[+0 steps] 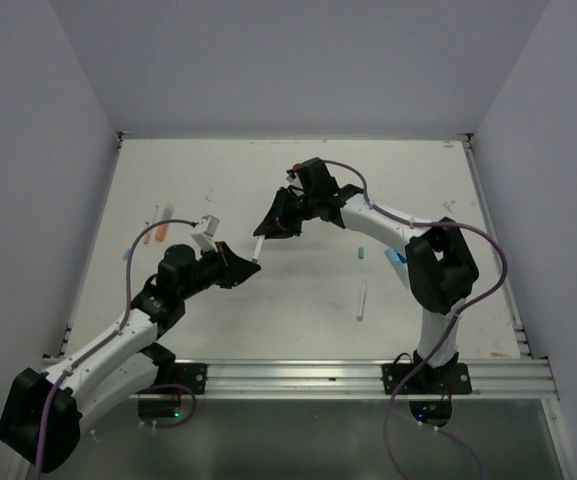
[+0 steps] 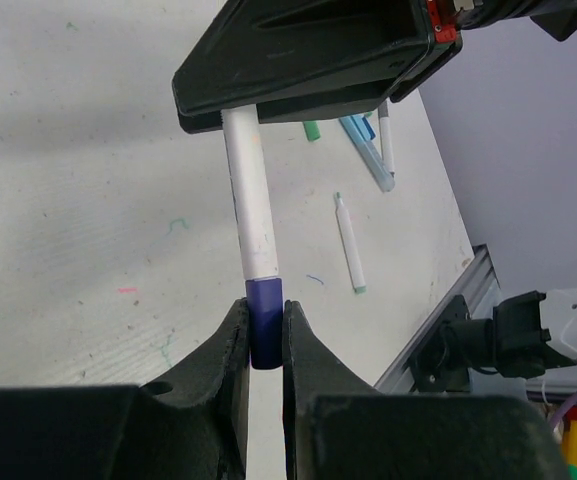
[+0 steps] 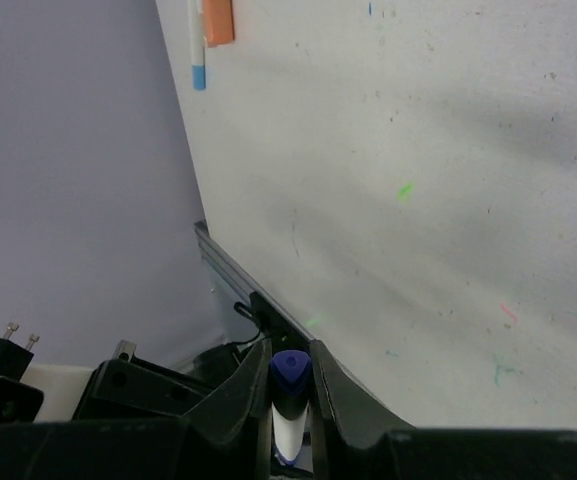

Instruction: Open the pen caps

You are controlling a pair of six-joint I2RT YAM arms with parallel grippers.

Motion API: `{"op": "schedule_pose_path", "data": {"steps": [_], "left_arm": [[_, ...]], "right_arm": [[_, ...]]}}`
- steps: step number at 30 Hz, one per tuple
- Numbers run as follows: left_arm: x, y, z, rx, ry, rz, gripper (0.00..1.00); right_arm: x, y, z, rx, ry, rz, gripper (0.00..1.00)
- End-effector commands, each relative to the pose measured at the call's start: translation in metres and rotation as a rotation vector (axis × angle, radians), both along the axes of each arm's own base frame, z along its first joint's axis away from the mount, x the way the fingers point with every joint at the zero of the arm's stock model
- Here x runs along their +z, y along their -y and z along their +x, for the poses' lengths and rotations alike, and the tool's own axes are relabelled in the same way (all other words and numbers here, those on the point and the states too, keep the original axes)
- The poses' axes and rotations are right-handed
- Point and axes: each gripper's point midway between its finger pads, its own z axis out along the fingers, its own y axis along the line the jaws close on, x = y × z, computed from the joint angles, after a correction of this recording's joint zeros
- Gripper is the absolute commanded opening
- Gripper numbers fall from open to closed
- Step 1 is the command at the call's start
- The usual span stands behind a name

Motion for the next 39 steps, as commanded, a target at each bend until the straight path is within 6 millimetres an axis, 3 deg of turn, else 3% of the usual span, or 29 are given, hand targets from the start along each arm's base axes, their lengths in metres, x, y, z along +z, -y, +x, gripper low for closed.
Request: {"op": "schedule_pose_path", "data": {"steps": [1, 2, 3, 7, 13, 16, 17, 18, 19, 20, 23, 26, 29, 32, 33, 35, 36, 38, 39], "left_arm": [[-0.024, 0.013, -0.058, -0.218, -0.126, 0.031, 0.0], [-0.021, 0.013, -0.057, -0.219, -0.115, 0.032, 0.0], [-0.025, 0.01, -0.058, -0.211, -0.139, 0.055, 0.0], [-0.025, 0.013, -0.056, -0.234, -0.135, 0.064, 0.0], [-0.027, 0.021, -0.058, -0.268, -0.135, 0.023, 0.0], [-0.028, 0.016, -0.047, -0.219, -0.121, 0.064, 0.0], [-0.019, 0.016, -0.04, -0.203, -0.101, 0.073, 0.0], [-0.025, 0.013, -0.041, -0.192, -0.133, 0.107, 0.0], [-0.028, 0.011, -0.033, -0.168, -0.128, 0.139, 0.0], [-0.026, 0.012, -0.029, -0.159, -0.126, 0.141, 0.0], [-0.019, 0.018, -0.013, -0.134, -0.111, 0.136, 0.0], [-0.006, 0.035, 0.002, -0.165, -0.081, 0.084, 0.0], [0.001, 0.05, 0.019, -0.173, -0.078, 0.054, 0.0], [0.008, 0.069, 0.037, -0.189, -0.069, -0.001, 0.0], [-0.001, 0.077, 0.04, -0.195, -0.102, 0.001, 0.0], [0.009, 0.093, 0.053, -0.201, -0.072, -0.015, 0.0], [-0.003, 0.104, 0.055, -0.208, -0.1, 0.0, 0.0], [0.006, 0.123, 0.067, -0.221, -0.073, -0.019, 0.0], [-0.009, 0.131, 0.068, -0.223, -0.114, -0.005, 0.0]], "right_arm": [[0.027, 0.074, 0.118, -0.291, 0.259, -0.081, 0.0], [0.032, 0.081, 0.118, -0.3, 0.275, -0.086, 0.0], [0.023, 0.09, 0.116, -0.307, 0.262, -0.104, 0.0], [0.02, 0.13, 0.129, -0.372, 0.247, -0.079, 0.0], [0.017, 0.138, 0.139, -0.347, 0.264, -0.117, 0.0], [0.015, 0.145, 0.123, -0.299, 0.277, -0.162, 0.0], [0.009, 0.148, 0.11, -0.274, 0.256, -0.19, 0.0], [-0.004, 0.153, 0.094, -0.249, 0.234, -0.217, 0.0], [0.002, 0.159, 0.083, -0.222, 0.271, -0.231, 0.0], [-0.015, 0.166, 0.063, -0.198, 0.23, -0.266, 0.0], [-0.02, 0.179, 0.032, -0.152, 0.235, -0.308, 0.0], [-0.046, 0.191, -0.006, -0.083, 0.164, -0.36, 0.0], [-0.066, 0.204, -0.029, -0.049, 0.128, -0.418, 0.0], [-0.086, 0.22, -0.043, -0.041, 0.103, -0.501, 0.0], [-0.089, 0.221, -0.046, -0.044, 0.096, -0.502, 0.0], [-0.097, 0.221, -0.05, -0.053, 0.093, -0.503, 0.0], [-0.099, 0.22, -0.052, -0.054, 0.093, -0.512, 0.0], [-0.106, 0.224, -0.053, -0.064, 0.096, -0.555, 0.0], [-0.108, 0.225, -0.054, -0.061, 0.096, -0.57, 0.0]]}}
